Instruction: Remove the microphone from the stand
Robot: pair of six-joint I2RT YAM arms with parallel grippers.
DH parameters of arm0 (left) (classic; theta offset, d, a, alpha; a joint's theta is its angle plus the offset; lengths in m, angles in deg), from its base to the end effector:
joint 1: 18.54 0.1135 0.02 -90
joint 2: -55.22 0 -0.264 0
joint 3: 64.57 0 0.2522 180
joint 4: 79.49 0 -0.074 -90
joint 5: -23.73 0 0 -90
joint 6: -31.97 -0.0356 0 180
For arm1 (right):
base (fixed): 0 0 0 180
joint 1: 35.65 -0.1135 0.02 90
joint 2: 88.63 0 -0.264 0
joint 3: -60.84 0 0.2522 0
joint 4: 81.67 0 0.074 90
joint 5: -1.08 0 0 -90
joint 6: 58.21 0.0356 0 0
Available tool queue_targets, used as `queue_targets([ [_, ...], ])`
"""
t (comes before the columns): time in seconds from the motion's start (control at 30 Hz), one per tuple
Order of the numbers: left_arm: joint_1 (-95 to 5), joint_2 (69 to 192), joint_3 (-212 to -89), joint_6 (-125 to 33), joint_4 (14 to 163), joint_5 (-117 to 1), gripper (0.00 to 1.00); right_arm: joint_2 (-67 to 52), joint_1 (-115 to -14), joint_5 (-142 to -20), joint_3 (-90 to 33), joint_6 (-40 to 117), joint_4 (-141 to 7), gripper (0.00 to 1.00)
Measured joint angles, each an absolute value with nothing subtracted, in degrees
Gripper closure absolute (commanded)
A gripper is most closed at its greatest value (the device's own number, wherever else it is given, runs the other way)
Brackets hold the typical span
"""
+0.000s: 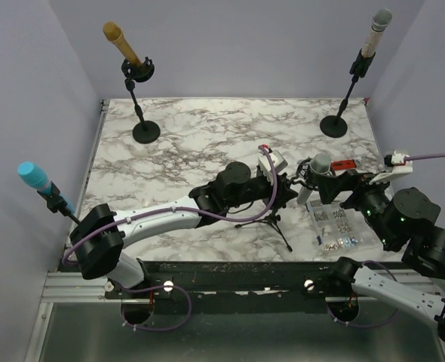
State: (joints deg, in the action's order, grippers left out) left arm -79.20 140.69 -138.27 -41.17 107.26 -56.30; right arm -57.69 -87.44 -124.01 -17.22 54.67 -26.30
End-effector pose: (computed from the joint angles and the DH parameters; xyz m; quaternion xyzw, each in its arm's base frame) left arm 0.1684 -0.3122 0.3157 0.3285 0.6597 -0.4712 0.4846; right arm 0.0577 0.0402 0.4192 0.0111 0.7474 0.1972 0.6344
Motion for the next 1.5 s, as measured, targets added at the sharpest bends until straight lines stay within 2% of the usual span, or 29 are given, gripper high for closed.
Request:
queue_targets([
  [0.23,-79.3,135.1,-132.7,-42.9,107.4,-62.8,1.0,-52.6,-87.4,-123.1,-15.9,54.0,-26.9,0.0],
  [0.63,-79.2,123.4,-123.0,-45.0,107.3,-72.4,0.99,-50.8,-87.4,-119.4,-15.1,52.9,-30.6,0.0],
  [0.67,-79.2,123.1,-122.8,-44.9,107.3,-73.0,0.9,-50.6,-87.4,-119.3,-15.1,52.8,-30.8,0.0],
  [0.73,-79.2,122.8,-122.5,-44.5,107.2,-73.8,0.61,-49.9,-87.4,-119.1,-15.1,52.8,-31.1,0.0],
  [0.8,-79.1,122.8,-122.5,-44.1,107.2,-74.0,0.39,-49.0,-87.4,-119.0,-15.1,52.8,-31.1,0.0],
  [0.87,-79.1,122.8,-122.5,-44.1,106.9,-74.4,0.22,-48.1,-87.4,-119.0,-15.1,52.8,-31.1,0.0],
  [0.9,-79.0,122.8,-122.5,-43.9,106.7,-74.4,0.17,-48.1,-87.4,-119.0,-15.1,52.8,-31.1,0.0],
  [1.03,-78.9,121.7,-122.5,-43.5,104.0,-74.5,0.02,-48.2,-87.4,-119.1,-15.1,52.8,-31.0,0.0],
  [1.27,-78.9,115.2,-127.7,-43.6,95.9,-73.6,0.01,-52.6,-87.4,-120.4,-15.5,52.7,-30.2,0.0],
  [1.5,-78.9,117.1,-145.5,-44.5,88.0,-73.6,0.01,-55.7,-87.4,-122.8,-16.6,52.7,-29.9,0.0],
])
